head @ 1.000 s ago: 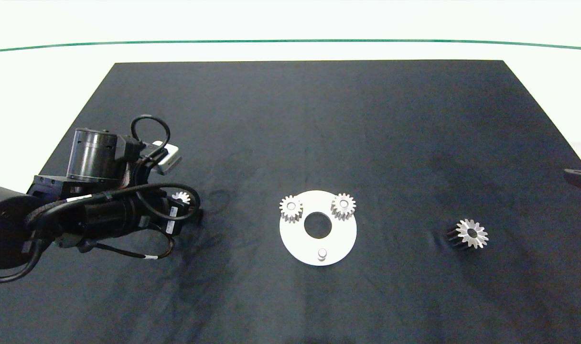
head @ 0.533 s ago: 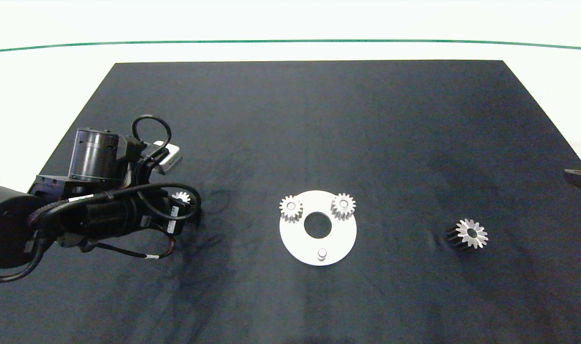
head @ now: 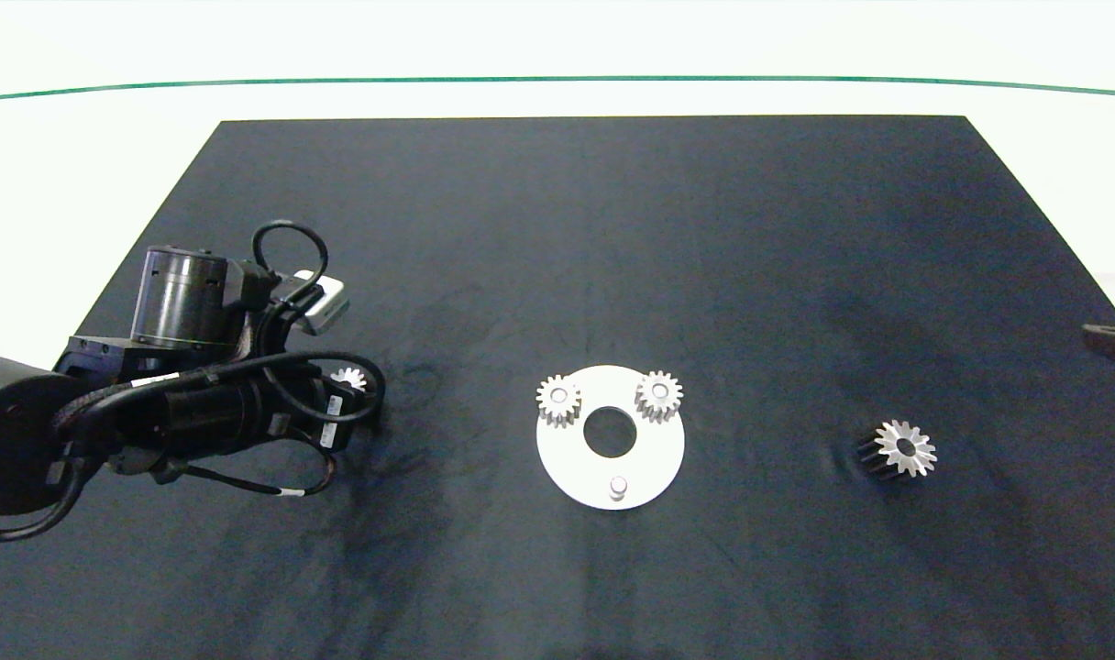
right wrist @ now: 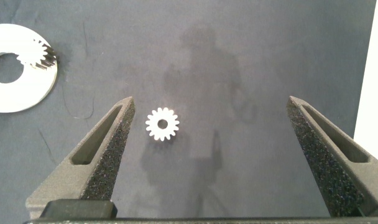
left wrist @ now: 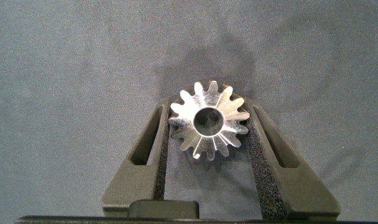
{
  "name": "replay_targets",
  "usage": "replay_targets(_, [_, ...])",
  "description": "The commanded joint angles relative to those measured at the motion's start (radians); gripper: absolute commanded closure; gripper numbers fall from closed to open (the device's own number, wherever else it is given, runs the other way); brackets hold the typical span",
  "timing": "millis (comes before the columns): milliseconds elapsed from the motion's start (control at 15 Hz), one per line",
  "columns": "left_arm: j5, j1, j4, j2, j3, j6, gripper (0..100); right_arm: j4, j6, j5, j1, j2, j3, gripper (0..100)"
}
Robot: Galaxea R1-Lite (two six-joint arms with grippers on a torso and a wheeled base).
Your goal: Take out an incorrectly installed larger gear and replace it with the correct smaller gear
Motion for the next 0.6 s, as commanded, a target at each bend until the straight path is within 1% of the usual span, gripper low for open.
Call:
replay_targets(67, [0.001, 0.0, 0.0, 0.003, 0.0, 0.001, 74, 0.002, -0.001, -0.001, 0.0, 0.003, 0.0, 0])
replay_targets(200, [0.001, 0.0, 0.001, 0.006, 0.002, 0.001, 77, 0.002, -0.001, -0.001, 0.0, 0.003, 0.0, 0])
replay_targets(467, [-0.001, 0.004, 0.0, 0.009, 0.007, 0.0, 86, 0.002, -0.001, -0.002, 0.0, 0.001, 0.0, 0])
replay_targets(600, [-0.004, 0.004, 0.001, 0.002, 0.011, -0.002, 87, 0.002, -0.001, -0.001, 0.0, 0.001, 0.0, 0])
